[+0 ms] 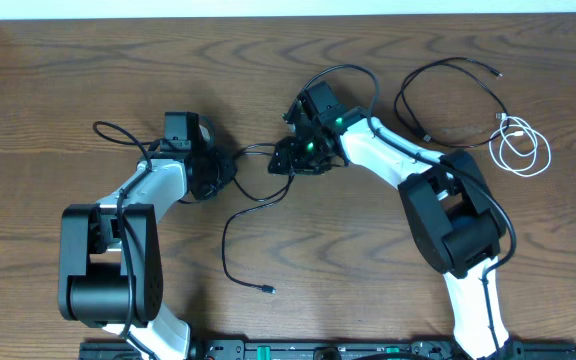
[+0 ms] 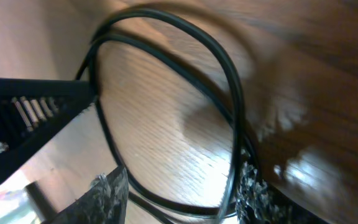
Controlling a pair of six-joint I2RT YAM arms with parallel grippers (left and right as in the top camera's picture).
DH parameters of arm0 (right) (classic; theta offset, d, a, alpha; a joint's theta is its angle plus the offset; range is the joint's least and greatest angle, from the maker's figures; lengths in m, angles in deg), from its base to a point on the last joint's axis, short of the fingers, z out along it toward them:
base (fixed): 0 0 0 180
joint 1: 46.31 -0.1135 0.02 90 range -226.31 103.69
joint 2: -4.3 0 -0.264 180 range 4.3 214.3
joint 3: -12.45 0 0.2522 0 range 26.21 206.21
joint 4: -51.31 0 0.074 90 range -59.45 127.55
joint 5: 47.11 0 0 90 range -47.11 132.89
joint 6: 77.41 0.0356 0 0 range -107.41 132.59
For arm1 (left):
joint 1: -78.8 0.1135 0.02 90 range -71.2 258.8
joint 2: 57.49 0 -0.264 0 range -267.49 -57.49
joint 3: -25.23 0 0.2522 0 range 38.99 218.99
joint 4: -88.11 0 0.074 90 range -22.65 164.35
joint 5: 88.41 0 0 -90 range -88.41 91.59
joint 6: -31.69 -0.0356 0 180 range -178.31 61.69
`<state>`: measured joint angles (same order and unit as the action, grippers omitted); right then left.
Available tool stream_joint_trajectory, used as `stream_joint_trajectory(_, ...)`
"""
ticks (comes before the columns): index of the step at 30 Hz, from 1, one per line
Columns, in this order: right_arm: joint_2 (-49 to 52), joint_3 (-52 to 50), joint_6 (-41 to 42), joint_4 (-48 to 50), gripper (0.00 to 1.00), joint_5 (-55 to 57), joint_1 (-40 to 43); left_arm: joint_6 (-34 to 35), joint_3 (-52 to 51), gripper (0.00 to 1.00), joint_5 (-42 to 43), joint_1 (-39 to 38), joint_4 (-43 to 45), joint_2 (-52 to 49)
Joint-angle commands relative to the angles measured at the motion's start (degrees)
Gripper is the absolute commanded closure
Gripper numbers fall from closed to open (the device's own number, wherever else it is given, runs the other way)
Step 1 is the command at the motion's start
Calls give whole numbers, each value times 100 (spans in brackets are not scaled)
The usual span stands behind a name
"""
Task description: Untangle cables
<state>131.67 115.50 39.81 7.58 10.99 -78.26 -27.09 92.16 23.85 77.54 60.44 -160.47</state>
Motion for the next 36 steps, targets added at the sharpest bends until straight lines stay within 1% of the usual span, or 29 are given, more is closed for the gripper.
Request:
stream_joint_trajectory(1, -210, -186, 35, -199, 45, 1067, 46, 15, 55, 93, 28, -7, -33, -96)
stream_joint_trajectory(7, -197, -197, 37, -501, 38, 1318, 35, 17, 55, 93, 133, -7, -33, -94)
stream_joint_trajectory(12, -52, -199, 33, -616, 36, 1329, 11, 35, 55, 92, 133, -7, -35, -94)
stream_joint_trajectory(13, -74, -195, -111, -590, 38, 1154, 11, 35, 55, 93, 133, -7, -35, -94)
stream_joint_trajectory(14, -138, -188, -452, -476, 39, 789, 15, 35, 55, 92, 136, -7, -35, -94)
stream_joint_trajectory(16, -227, -177, -765, -358, 38, 415, 28, 33, 55, 93, 219, -7, -22, -94)
stream_joint_trajectory(20, -407, -131, -837, -361, 36, 317, 50, -39, 59, 92, 629, -7, 85, -94)
stream_joint_trajectory(24, -490, -131, -1110, -367, 34, 92, 52, -103, 59, 92, 901, -7, 162, -94)
stream_joint_trajectory(29, -492, -131, -1799, -374, 32, -850, 101, -105, 59, 92, 911, -7, 166, -94)
stream_joint_trajectory(32, -492, -101, -1847, -367, 31, -1252, 190, -208, 63, 92, 984, -7, 221, -94)
stream_joint_trajectory(33, -492, -90, -1770, -376, 30, -1353, 256, -481, 90, 92, 1283, -7, 282, -94)
stream_joint_trajectory(36, -492, -90, -1655, -450, 30, -1344, 356, -614, 125, 92, 1482, -7, 269, -94)
